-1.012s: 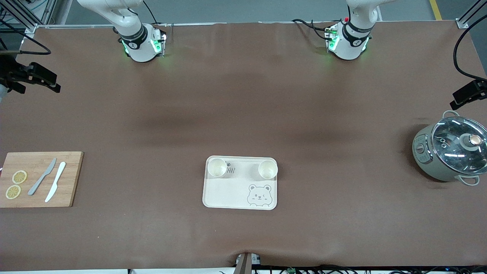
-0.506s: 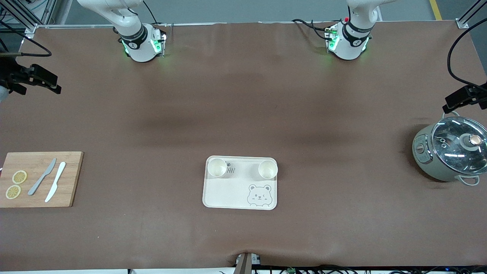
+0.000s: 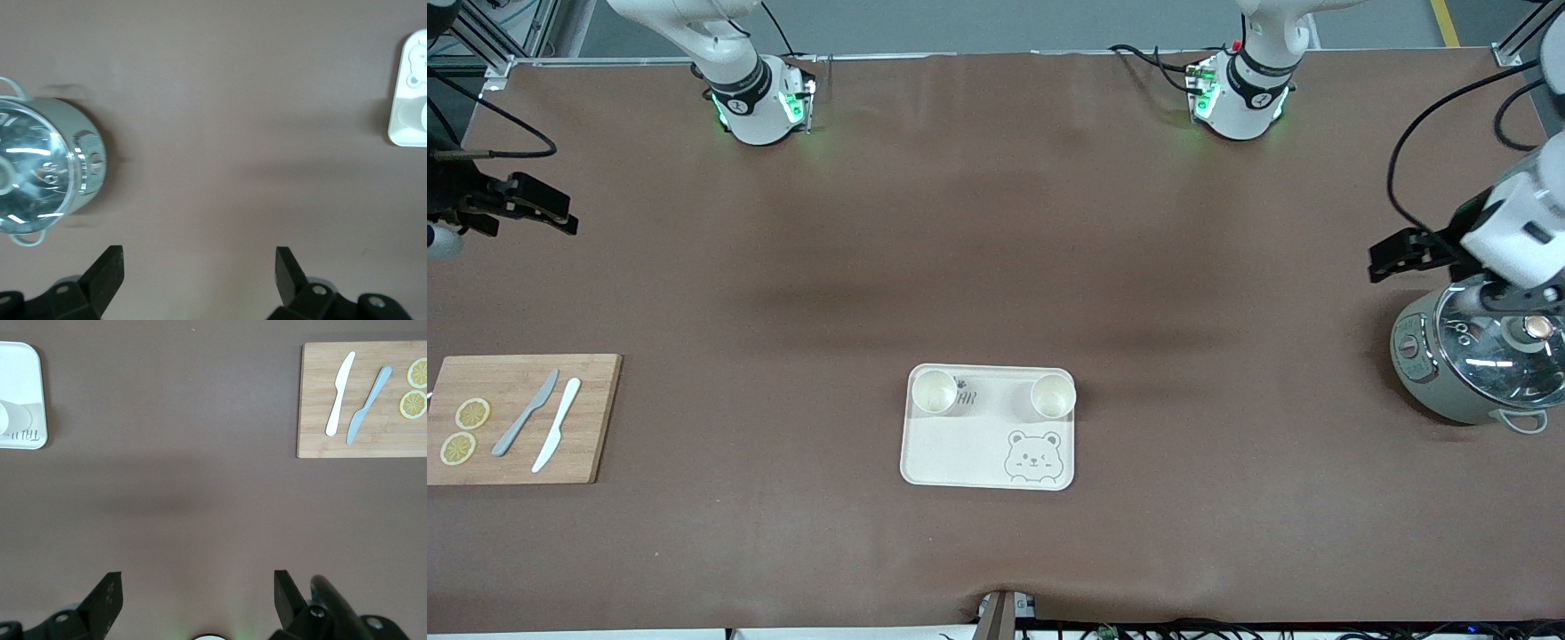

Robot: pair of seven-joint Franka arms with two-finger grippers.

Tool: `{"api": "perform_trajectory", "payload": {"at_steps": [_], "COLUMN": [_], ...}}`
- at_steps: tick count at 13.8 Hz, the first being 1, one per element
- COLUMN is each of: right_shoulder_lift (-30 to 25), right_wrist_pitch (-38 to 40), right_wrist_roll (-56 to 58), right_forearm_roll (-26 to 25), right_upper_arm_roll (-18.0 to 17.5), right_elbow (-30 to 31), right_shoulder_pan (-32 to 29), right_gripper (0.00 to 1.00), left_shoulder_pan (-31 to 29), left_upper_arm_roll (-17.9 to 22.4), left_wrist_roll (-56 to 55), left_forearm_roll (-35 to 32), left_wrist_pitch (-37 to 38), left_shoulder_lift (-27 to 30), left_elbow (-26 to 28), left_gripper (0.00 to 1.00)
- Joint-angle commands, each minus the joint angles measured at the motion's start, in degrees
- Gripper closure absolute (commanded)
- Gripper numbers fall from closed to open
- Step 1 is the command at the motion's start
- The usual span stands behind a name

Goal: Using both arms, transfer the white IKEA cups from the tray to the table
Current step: 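Reach the left gripper toward the cup while the right gripper reaches the other cup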

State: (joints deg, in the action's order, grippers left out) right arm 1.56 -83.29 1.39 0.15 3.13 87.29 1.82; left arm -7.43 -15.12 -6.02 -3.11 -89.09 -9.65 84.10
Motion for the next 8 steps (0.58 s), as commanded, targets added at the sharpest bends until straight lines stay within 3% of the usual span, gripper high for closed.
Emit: {"api": "perform_trajectory", "payload": {"at_steps": [1,8], "right_shoulder_lift": [2.1,5.3], "right_wrist_pitch": [0.1,-0.5], "right_wrist_roll": [0.7,0.7], "right_forearm_roll": [-1.0,-1.5], "right_upper_arm_roll": [-0.3,-0.4], "right_elbow": [-1.9,-1.9], "right_shoulder_pan": [-1.1,-1.4], "right_gripper": [0.0,0.0], "left_shoulder_pan": [3.1,11.3], "left_upper_arm_roll": [-0.2,-0.1], "left_wrist_roll": [-2.1,-10.3], "left_forearm_roll": [0.5,-0.1], "left_wrist_pitch": [-2.9,-15.6], "left_shoulder_lift": [-3.6,-13.9], "left_elbow": [-0.8,-0.8], "left_gripper": [0.0,0.0]}}
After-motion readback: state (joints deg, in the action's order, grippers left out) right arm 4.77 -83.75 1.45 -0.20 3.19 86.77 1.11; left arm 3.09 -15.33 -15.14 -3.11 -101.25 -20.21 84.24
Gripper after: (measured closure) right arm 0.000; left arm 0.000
